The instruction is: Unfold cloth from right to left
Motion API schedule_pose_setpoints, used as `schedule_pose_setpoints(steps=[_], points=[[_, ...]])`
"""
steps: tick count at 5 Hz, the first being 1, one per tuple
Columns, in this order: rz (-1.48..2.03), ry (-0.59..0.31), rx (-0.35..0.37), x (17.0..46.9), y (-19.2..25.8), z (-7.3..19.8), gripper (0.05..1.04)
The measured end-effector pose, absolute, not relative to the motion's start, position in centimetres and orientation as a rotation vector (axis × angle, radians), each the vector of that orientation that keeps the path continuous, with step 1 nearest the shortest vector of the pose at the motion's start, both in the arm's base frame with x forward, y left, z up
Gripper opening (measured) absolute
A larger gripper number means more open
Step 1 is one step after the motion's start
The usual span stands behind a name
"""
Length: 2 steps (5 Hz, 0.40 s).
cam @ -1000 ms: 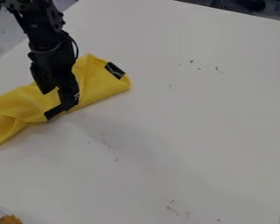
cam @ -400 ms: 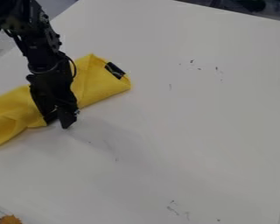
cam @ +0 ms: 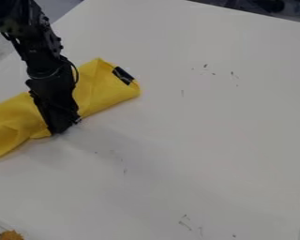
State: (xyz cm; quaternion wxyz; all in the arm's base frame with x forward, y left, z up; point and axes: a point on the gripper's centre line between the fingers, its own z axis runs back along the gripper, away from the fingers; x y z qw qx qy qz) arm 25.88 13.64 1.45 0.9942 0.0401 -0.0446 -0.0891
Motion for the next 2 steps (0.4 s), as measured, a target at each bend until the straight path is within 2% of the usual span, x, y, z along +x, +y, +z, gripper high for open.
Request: schedule_pose_setpoints(steps=[1,2], points=[[-0.223,-0.075,0.117,26.6,14.0,2.2,0.104],[-0.277,-0.122,0.192,28.6,15.5,4.8,0.062]])
